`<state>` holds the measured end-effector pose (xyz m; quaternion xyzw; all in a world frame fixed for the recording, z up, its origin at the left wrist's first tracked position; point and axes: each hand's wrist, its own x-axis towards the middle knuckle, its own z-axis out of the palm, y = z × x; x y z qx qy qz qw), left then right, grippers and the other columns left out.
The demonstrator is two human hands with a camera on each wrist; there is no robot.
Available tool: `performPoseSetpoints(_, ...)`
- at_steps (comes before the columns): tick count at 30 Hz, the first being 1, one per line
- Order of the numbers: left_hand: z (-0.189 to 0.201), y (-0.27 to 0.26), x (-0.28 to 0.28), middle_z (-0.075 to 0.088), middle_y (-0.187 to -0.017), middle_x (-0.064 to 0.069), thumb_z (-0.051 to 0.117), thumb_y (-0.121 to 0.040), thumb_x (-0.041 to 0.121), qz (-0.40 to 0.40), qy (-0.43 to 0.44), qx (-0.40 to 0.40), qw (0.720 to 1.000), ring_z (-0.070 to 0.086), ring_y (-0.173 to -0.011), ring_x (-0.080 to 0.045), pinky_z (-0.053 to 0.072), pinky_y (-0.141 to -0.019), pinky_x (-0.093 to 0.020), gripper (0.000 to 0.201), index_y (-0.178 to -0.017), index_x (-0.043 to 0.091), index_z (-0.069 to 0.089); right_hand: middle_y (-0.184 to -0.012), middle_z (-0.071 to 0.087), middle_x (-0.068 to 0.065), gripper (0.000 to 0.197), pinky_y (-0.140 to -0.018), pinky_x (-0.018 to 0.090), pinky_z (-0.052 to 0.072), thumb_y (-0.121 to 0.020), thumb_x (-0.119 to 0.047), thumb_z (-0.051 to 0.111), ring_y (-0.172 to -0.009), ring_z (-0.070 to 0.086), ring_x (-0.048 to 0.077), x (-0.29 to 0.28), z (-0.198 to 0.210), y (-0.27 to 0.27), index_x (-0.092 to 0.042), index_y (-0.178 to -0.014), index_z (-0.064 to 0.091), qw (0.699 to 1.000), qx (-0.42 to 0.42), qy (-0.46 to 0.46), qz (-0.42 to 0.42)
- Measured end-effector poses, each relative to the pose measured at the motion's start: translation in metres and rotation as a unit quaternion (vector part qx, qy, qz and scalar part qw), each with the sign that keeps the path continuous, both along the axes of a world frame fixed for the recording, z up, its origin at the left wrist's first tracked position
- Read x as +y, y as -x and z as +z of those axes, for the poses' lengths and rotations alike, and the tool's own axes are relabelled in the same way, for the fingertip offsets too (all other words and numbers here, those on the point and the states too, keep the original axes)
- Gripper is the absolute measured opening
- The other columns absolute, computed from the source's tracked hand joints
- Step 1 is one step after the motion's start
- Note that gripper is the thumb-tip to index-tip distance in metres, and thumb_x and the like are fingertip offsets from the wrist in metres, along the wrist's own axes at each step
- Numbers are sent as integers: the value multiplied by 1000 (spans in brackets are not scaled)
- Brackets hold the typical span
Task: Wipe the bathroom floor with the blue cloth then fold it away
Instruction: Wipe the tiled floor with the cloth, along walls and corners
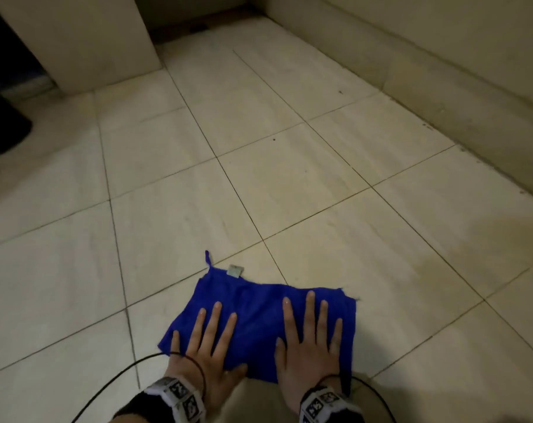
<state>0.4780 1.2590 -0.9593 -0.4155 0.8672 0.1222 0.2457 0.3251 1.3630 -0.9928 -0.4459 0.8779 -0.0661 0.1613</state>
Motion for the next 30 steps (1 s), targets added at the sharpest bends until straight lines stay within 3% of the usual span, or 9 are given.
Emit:
performPoseSetpoints(3,-6,-37,28,-10,-162,9,17,-69,94,57,-24,19,998,-11,-149,-14,41,-87,-64,100,-153,42,1,-158,27,15,61,-112,62,13,-94,-48,20,-148,11,38,17,-4,-16,-27,-151,28,996,24,35,73)
performPoseSetpoints(5,-27,-68,40,2,-162,10,18,-73,91,103,-20,18,994,21,-146,-30,54,-65,-59,94,-152,40,15,-160,18,12,83,-114,59,7,-76,-55,38,-150,2,33,27,-7,-29,-28,-153,21,993,13,38,107)
performPoseSetpoints(8,-10,-98,43,0,-163,1,9,-75,89,103,-21,53,993,72,-91,-17,58,-52,-26,96,-154,35,5,-164,5,9,104,-116,58,2,-64,-64,45,-150,-1,33,33,-7,-39,-27,-156,11,989,14,34,144)
performPoseSetpoints(10,24,-103,31,-7,-163,5,6,-73,92,97,-78,32,992,71,-96,-10,54,-69,-12,95,-153,42,0,-164,3,9,114,-115,58,1,-59,-65,55,-150,-2,33,31,-5,-39,-27,-156,10,990,7,28,140)
performPoseSetpoints(12,42,-102,16,-33,-152,19,-5,-55,101,91,-105,72,988,38,-139,-12,28,-106,-11,95,-140,60,-12,-164,4,8,95,-114,58,0,-76,-68,42,-150,-2,32,29,4,-35,-27,-156,10,988,9,35,153)
performPoseSetpoints(15,53,-95,10,-34,-147,14,-19,-43,97,79,-139,91,983,-2,-149,-13,6,-114,-18,109,-140,48,-13,-164,6,6,75,-115,56,1,-90,-64,0,-150,-2,30,30,2,-34,-29,-156,12,987,-16,10,158)
performPoseSetpoints(20,16,-64,36,-42,-146,21,-23,-60,82,75,-98,115,986,-32,-141,-13,-16,-116,-33,85,-139,49,-29,-160,23,9,69,-112,56,15,-94,-59,4,-150,5,31,45,-4,-29,-31,-152,26,986,3,-2,165)
performPoseSetpoints(26,-11,-52,55,20,-161,-4,14,-99,57,95,-19,64,993,19,-143,-30,2,-112,-47,64,-155,28,18,-158,29,13,65,-110,57,21,-98,-54,6,-142,29,36,50,2,-28,-26,-150,35,983,46,-23,178)
performPoseSetpoints(30,-18,-55,70,16,-162,-5,15,-98,59,103,23,93,990,14,-145,-29,8,-110,-49,66,-156,27,15,-162,19,11,65,-115,53,13,-98,-55,10,-145,24,33,60,1,-28,-26,-153,28,979,53,-14,198)
